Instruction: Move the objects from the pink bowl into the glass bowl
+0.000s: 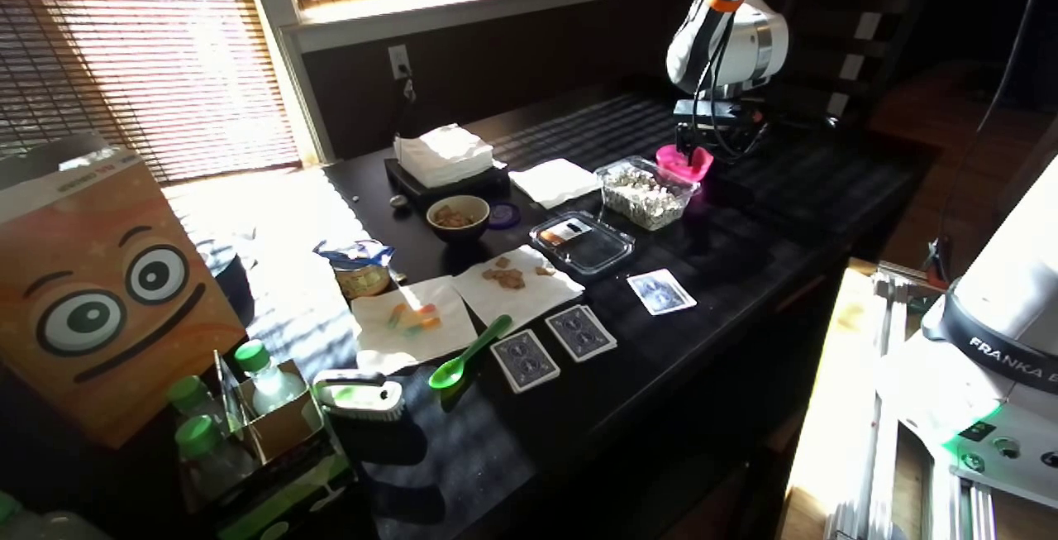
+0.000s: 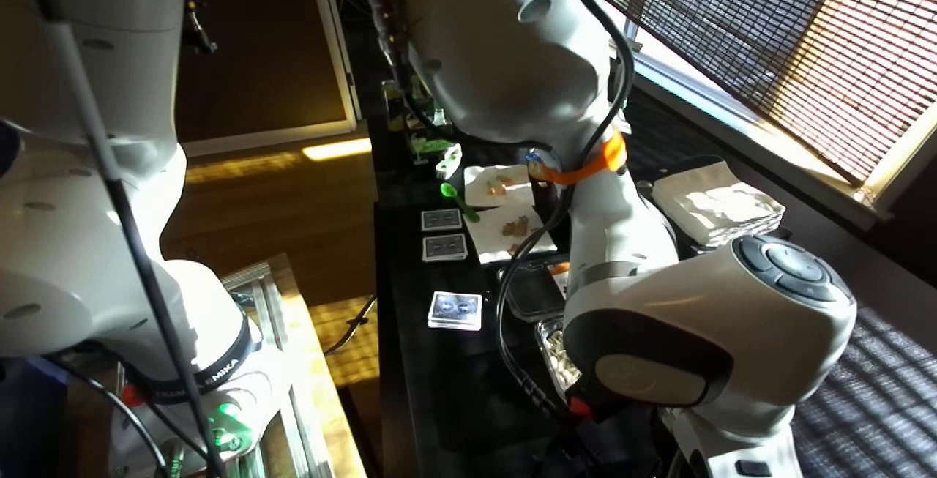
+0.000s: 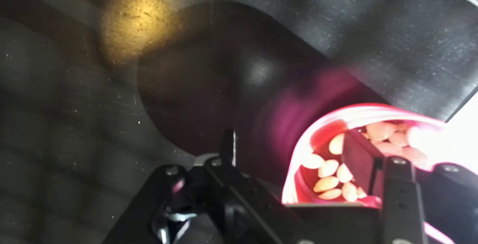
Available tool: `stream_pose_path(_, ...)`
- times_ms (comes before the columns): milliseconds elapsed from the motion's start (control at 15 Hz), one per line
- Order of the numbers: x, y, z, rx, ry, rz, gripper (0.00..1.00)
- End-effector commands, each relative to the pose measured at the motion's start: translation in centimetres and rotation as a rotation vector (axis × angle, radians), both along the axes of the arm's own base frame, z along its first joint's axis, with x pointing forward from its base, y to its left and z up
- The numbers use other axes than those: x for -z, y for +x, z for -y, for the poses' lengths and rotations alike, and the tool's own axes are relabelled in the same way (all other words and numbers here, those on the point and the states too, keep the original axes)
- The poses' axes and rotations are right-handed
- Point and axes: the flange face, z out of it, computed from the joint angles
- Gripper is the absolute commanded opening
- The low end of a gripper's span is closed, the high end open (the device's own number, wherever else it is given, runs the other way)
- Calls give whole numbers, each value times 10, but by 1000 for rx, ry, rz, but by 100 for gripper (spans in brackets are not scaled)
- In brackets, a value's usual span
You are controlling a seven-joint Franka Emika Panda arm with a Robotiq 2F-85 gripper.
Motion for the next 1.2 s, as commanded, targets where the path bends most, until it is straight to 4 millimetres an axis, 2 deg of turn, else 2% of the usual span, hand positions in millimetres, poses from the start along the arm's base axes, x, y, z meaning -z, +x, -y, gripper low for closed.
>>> stream_pose_path(0, 7, 3, 10, 71, 26, 26, 44)
stream_pose_path(400, 11, -2, 16, 160, 59, 75, 2)
stream_pose_path(1133, -18, -15, 37, 342, 84, 278, 1)
